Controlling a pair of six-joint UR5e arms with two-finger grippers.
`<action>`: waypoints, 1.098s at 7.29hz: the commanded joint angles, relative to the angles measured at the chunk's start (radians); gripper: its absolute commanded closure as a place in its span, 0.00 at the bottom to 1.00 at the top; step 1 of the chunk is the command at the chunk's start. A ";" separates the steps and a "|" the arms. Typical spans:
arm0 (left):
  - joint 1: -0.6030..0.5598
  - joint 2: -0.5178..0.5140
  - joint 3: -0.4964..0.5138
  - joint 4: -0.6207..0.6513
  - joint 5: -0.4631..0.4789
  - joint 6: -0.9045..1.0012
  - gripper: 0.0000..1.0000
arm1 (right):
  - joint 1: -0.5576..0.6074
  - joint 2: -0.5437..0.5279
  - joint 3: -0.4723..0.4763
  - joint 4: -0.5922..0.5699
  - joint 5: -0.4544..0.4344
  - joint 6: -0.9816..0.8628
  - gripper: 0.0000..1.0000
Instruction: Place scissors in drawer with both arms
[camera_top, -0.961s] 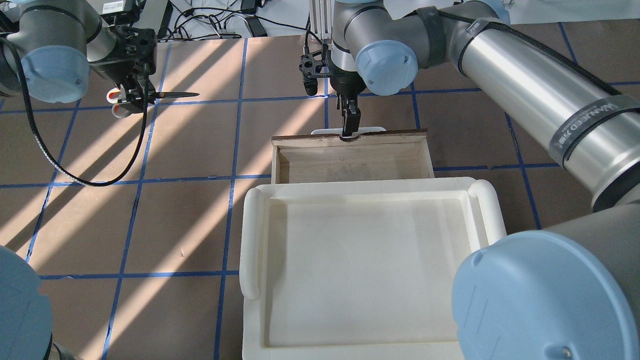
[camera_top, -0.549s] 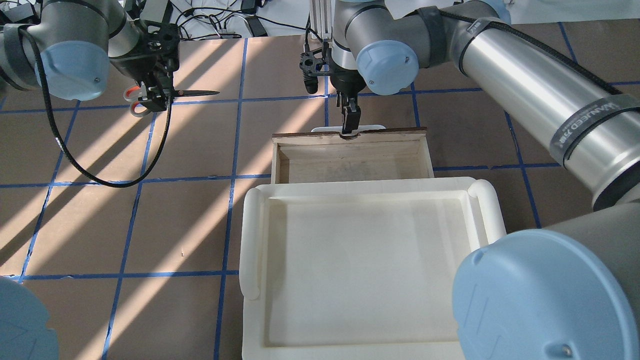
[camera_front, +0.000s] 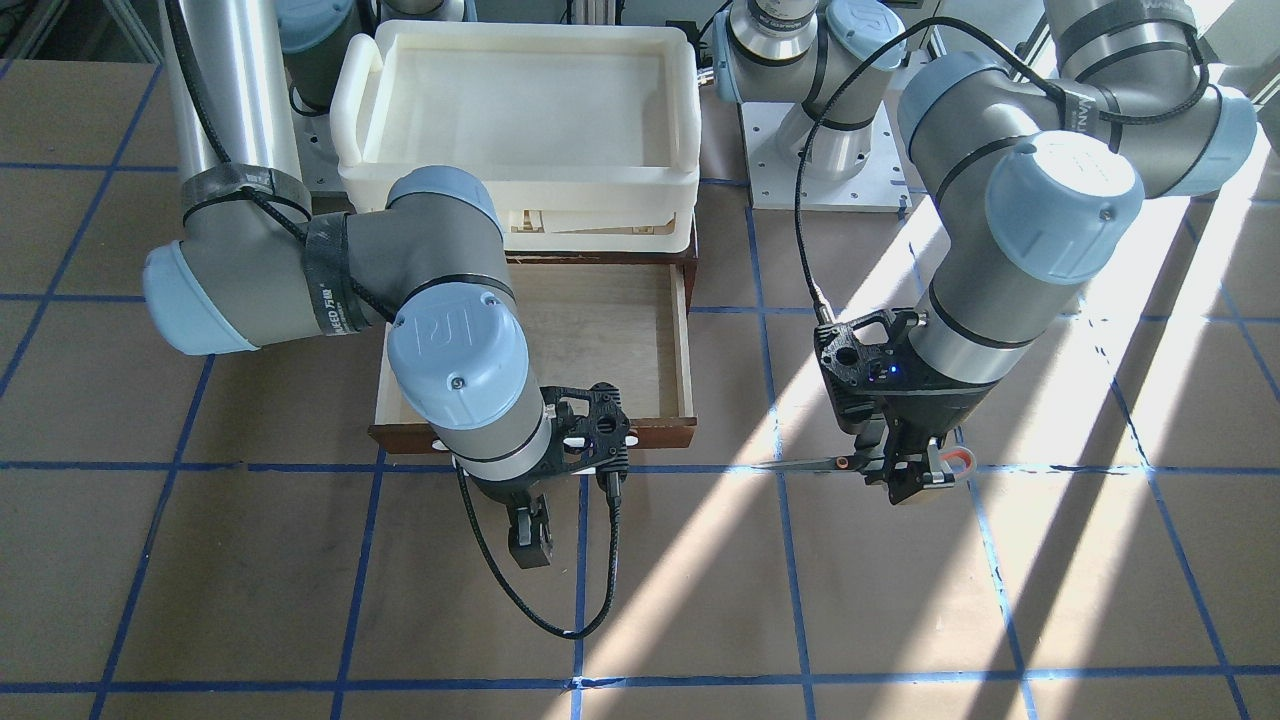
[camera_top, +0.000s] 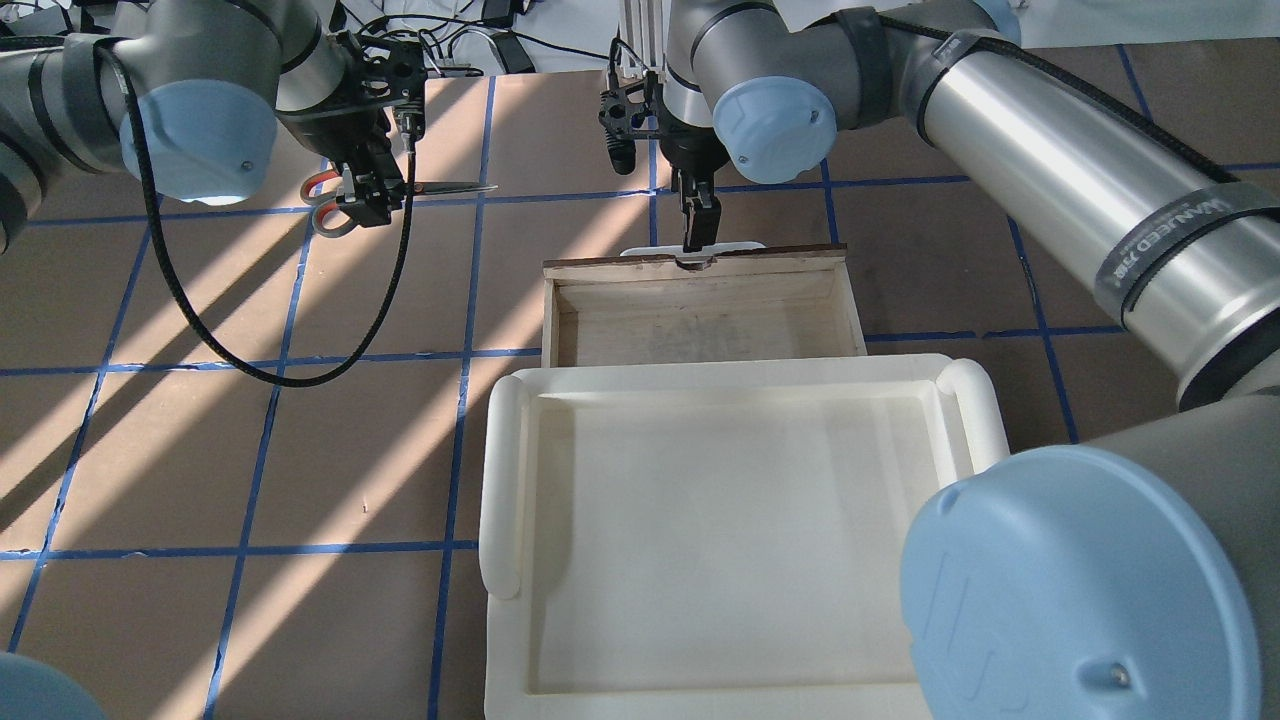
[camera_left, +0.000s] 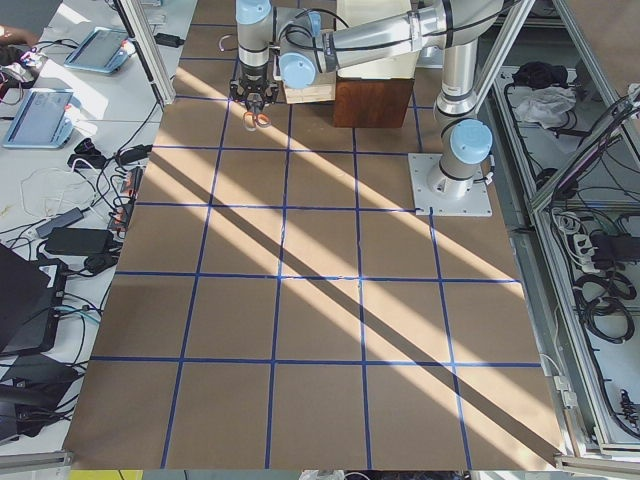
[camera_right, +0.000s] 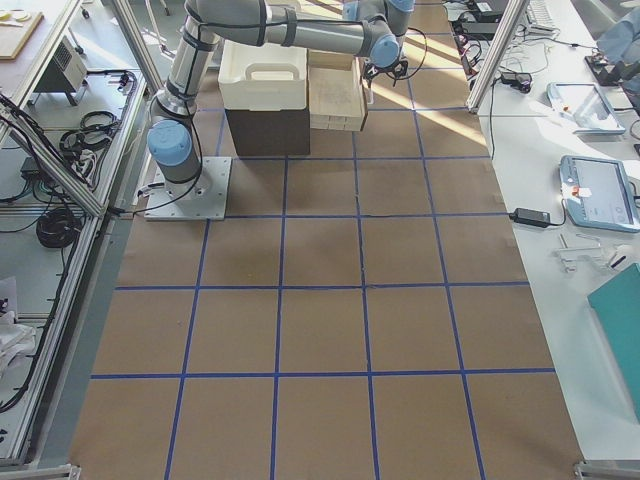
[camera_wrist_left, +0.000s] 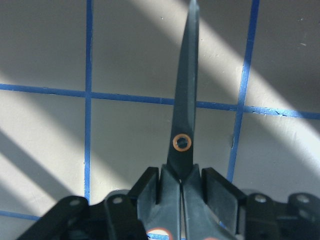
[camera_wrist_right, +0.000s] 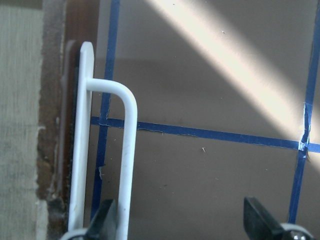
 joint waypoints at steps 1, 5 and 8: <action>-0.035 0.012 -0.002 -0.028 0.000 -0.013 1.00 | -0.018 -0.064 -0.012 0.007 -0.006 0.069 0.00; -0.239 0.018 -0.015 -0.041 -0.003 -0.230 1.00 | -0.054 -0.294 0.078 0.160 -0.039 0.558 0.00; -0.336 0.018 -0.035 -0.042 -0.010 -0.321 1.00 | -0.097 -0.523 0.267 0.194 -0.049 0.916 0.00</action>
